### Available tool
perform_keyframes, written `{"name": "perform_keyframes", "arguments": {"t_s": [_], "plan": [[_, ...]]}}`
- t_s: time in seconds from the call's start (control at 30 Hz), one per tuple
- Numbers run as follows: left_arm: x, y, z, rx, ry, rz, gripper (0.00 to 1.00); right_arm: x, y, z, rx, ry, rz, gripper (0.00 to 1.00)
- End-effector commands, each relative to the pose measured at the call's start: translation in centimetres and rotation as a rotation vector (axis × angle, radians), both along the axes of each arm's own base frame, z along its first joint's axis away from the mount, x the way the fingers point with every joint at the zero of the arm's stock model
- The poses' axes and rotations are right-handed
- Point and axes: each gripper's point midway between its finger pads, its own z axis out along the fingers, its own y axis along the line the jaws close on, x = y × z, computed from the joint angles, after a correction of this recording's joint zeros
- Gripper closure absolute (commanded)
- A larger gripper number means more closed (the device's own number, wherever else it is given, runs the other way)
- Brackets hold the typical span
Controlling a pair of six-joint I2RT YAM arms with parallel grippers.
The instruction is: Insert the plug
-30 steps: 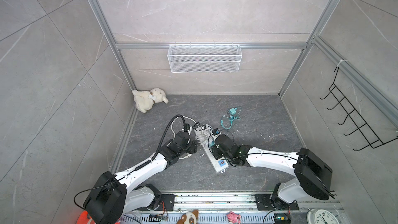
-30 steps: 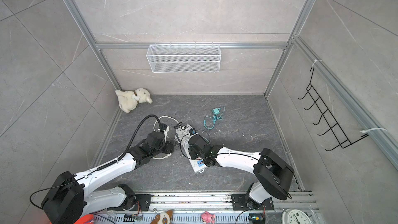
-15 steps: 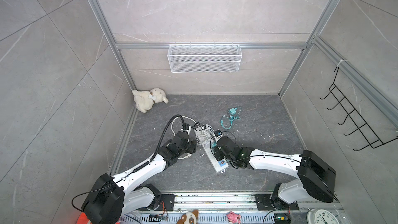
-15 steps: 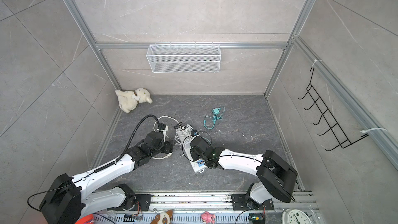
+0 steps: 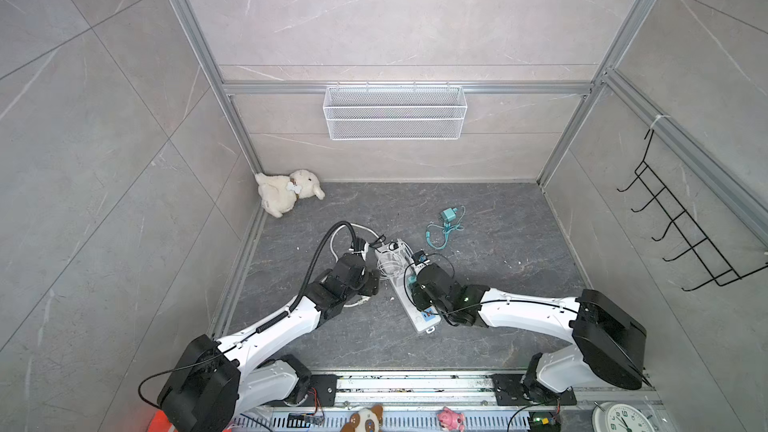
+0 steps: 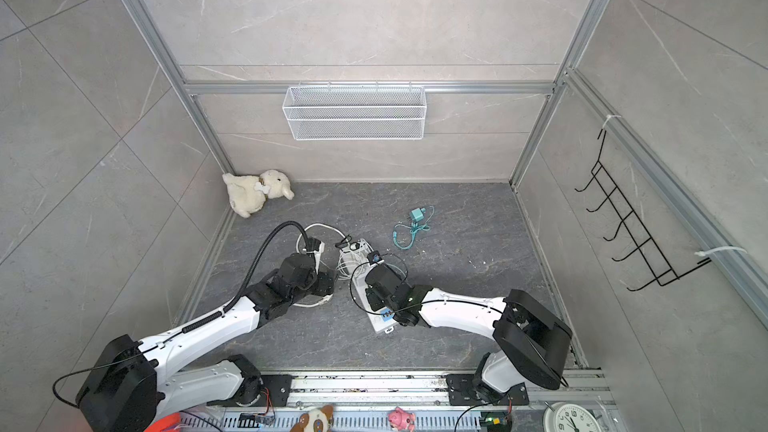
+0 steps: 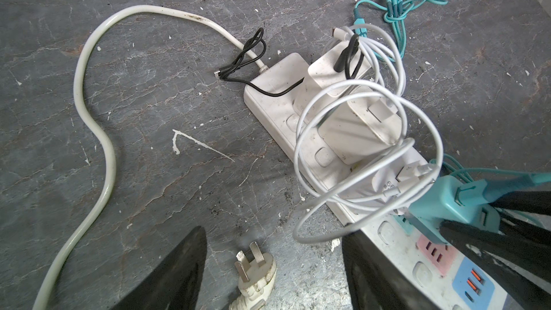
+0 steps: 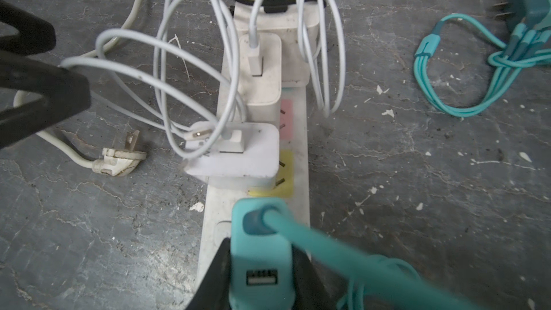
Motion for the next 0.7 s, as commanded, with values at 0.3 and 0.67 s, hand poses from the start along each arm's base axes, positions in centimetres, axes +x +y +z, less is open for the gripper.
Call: {"name": "perform_keyframes", "arguments": {"t_s": [0.3, 0.67], "plan": [[0.9, -0.9, 1.8, -0.033, -0.037, -0.014, 0.26, 0.3, 0.0, 2.5, 0.017, -0.048, -0.017, 0.95], [0.9, -0.8, 1.8, -0.030, -0.042, -0.016, 0.26, 0.5, 0.5, 1.9, 0.028, -0.048, -0.019, 0.95]]}}
